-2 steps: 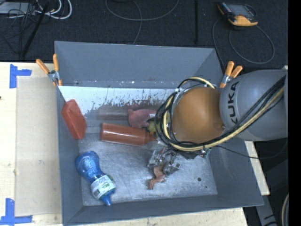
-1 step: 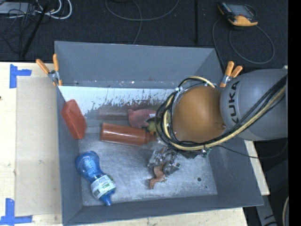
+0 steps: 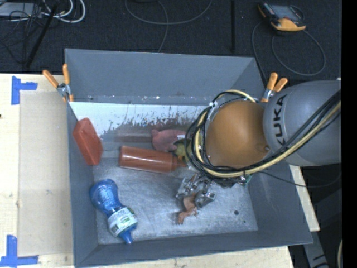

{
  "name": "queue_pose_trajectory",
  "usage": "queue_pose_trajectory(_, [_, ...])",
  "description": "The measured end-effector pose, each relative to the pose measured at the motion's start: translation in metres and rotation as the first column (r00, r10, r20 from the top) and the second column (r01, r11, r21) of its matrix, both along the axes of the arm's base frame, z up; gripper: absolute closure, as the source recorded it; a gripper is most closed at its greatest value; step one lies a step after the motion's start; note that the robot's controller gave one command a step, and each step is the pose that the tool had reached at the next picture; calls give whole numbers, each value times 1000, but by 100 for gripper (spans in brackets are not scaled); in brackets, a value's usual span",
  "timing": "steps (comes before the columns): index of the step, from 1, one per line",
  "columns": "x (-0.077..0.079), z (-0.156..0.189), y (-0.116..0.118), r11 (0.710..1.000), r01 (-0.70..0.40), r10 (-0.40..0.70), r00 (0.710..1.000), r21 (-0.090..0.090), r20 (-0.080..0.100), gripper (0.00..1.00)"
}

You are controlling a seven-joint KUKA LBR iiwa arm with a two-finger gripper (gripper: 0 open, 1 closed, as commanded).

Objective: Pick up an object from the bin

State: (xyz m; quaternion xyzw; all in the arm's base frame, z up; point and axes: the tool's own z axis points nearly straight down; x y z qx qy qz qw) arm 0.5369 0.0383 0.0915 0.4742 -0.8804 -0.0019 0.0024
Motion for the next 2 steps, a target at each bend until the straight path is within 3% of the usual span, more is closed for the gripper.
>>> queue_pose_trajectory(2, [0,36,1,1000,2,-2,1000,0,3,100])
